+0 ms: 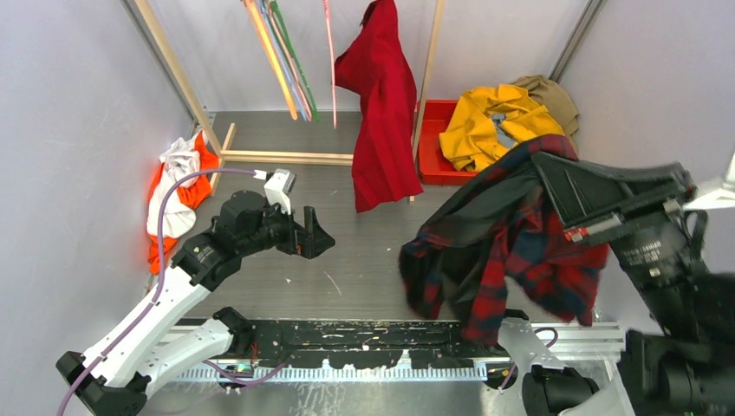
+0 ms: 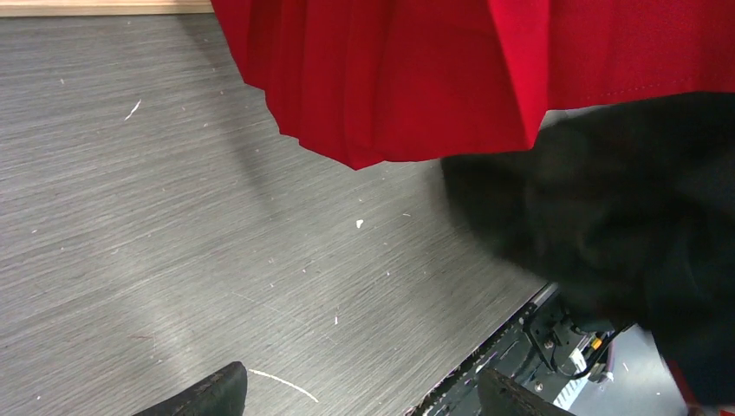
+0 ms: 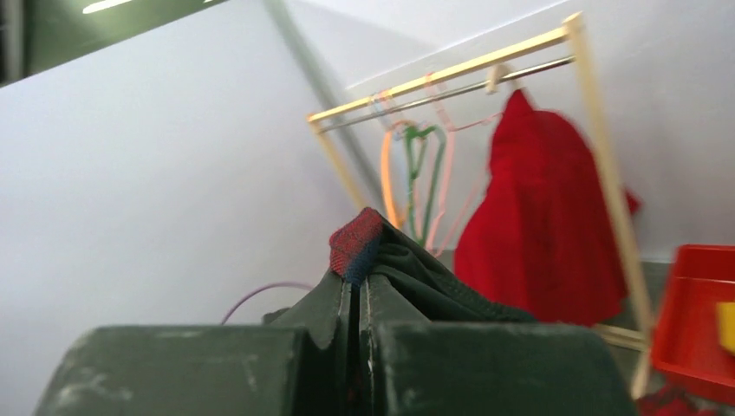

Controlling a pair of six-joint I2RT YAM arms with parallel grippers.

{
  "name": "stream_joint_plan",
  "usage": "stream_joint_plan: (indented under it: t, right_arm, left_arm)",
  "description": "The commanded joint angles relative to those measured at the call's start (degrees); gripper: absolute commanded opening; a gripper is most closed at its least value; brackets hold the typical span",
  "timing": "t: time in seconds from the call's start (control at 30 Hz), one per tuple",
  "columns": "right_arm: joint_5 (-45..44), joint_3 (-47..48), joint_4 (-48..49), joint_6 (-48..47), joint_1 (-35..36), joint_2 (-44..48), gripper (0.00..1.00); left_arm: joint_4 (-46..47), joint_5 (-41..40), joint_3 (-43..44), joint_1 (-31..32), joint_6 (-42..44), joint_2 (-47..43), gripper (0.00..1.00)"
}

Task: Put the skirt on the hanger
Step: Place the skirt at the center of the board.

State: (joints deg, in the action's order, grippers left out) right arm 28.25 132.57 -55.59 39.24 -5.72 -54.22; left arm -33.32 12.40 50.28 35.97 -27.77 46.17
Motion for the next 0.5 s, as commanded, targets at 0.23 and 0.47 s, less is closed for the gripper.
stream_joint_plan:
  t: [0.23, 0.47]
  right_arm:
    - [20.4, -30.9, 49.5, 28.2, -3.8, 0.9, 0.01]
    - [20.3, -35.9, 58.1, 31.0, -3.6, -2.2, 0.01]
  left_arm:
    - [-0.4, -2.5, 1.1, -0.3, 0.9, -2.6, 1.0]
    - [-1.8, -4.0, 1.3, -0.3, -0.3, -5.5, 0.99]
